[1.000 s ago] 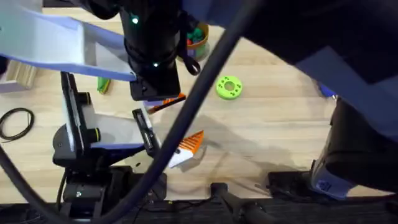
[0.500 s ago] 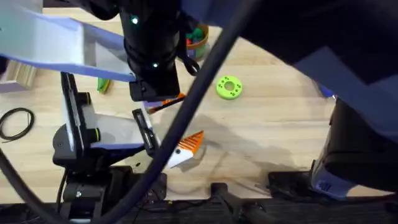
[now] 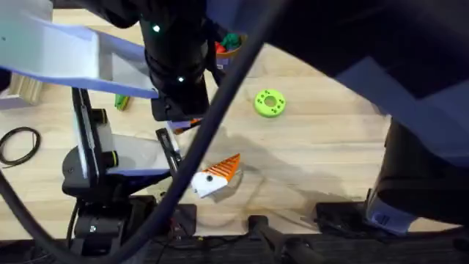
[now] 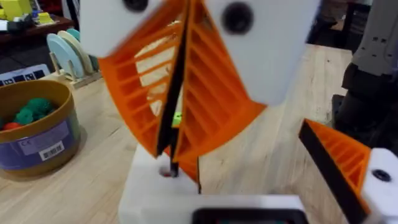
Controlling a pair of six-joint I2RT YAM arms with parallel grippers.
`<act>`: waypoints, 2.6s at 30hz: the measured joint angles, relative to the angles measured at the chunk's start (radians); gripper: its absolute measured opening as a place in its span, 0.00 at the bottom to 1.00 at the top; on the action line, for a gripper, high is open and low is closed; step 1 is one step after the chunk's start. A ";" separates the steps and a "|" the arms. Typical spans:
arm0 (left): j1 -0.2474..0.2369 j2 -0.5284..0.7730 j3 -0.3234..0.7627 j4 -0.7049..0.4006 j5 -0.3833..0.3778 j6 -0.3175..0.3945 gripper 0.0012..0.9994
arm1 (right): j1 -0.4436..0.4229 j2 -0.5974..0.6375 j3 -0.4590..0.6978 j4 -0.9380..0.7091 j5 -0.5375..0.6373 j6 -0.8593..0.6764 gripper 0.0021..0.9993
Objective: Pick up the gripper from the table and insert it into the empty holder that is missing its gripper. Then pick up a screw, insert it into the mounting hole, and use the screwdriver to tighten it. Finally, clean up the table by picking up the vegetable and placing it into the bucket.
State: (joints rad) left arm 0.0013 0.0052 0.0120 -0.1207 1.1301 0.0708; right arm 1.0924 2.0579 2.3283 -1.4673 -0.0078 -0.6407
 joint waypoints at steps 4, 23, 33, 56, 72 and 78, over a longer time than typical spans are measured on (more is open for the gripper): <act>0.000 0.000 0.000 0.000 0.000 0.000 0.99 | 0.000 0.000 0.000 0.001 0.004 0.000 0.00; 0.000 0.000 0.000 0.000 0.000 0.000 0.99 | 0.000 -0.012 0.000 0.004 0.007 0.000 0.00; 0.000 0.000 0.000 0.000 0.000 0.000 0.99 | -0.003 -0.043 0.000 -0.001 0.007 0.000 0.00; 0.000 0.000 0.000 0.000 0.000 0.000 0.99 | -0.012 -0.041 0.000 -0.005 0.007 0.000 0.00; 0.000 0.000 0.000 0.000 0.000 0.000 0.99 | -0.012 -0.033 -0.005 0.015 0.007 0.000 0.00; 0.000 0.000 0.000 0.000 0.000 0.000 0.99 | -0.011 -0.033 -0.018 0.023 0.007 0.001 0.00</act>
State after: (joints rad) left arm 0.0013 0.0052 0.0120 -0.1204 1.1301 0.0711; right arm 1.0809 2.0247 2.3100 -1.4445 -0.0006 -0.6396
